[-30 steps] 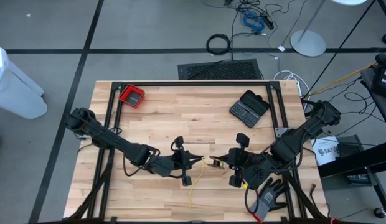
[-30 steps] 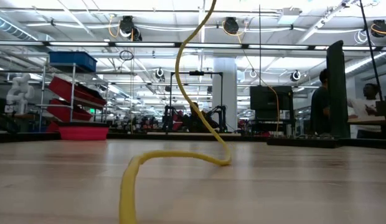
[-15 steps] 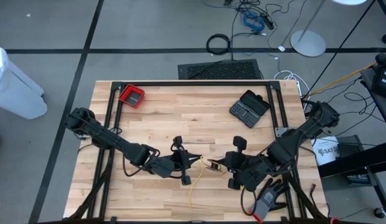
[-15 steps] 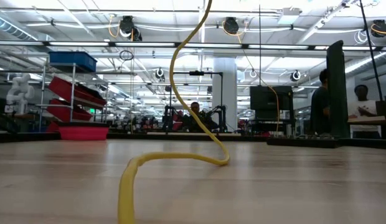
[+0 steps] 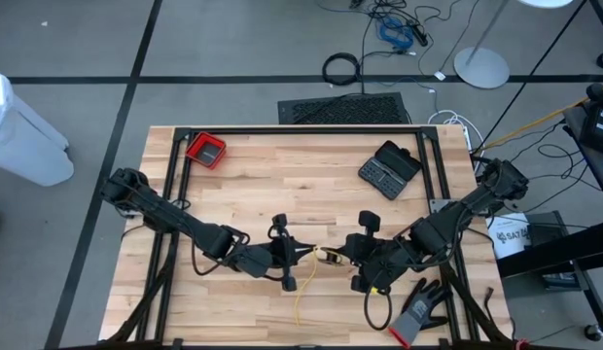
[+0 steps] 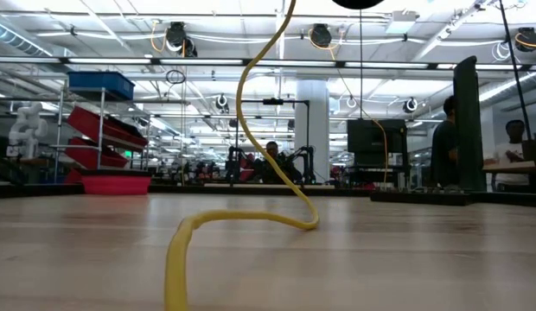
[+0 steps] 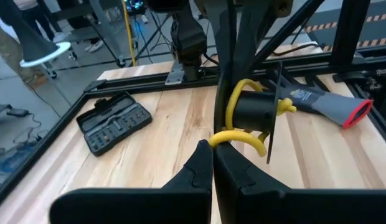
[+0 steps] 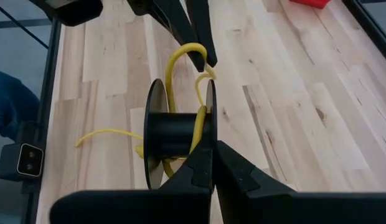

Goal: Coil cords
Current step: Coil the yellow cable wire onto the spool

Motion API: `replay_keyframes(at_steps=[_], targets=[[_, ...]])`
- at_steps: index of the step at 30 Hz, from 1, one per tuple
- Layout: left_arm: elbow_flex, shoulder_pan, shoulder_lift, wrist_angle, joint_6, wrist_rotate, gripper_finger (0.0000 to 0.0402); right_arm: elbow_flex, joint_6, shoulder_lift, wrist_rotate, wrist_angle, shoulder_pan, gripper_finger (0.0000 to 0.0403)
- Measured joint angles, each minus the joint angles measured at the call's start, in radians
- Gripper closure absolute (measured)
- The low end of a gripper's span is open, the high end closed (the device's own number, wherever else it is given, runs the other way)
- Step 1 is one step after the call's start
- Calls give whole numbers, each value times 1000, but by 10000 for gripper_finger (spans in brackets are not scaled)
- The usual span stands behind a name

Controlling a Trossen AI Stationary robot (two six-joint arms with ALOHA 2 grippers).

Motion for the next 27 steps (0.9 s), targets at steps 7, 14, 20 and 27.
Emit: replay_keyframes(at_steps=[7,14,20,27], targets=[[1,0,-1,-19,0,3,365,0,0,0,0,-4,0,403],[1,12,-1,-164,-98,1,283,0,0,0,1,-10,0,403],[1,29,-1,-240,-132,-6,249,0,27,0,1,-49,0,403],[1,29,-1,-291,-148,56,244,0,75,0,-25,-96,0,403]])
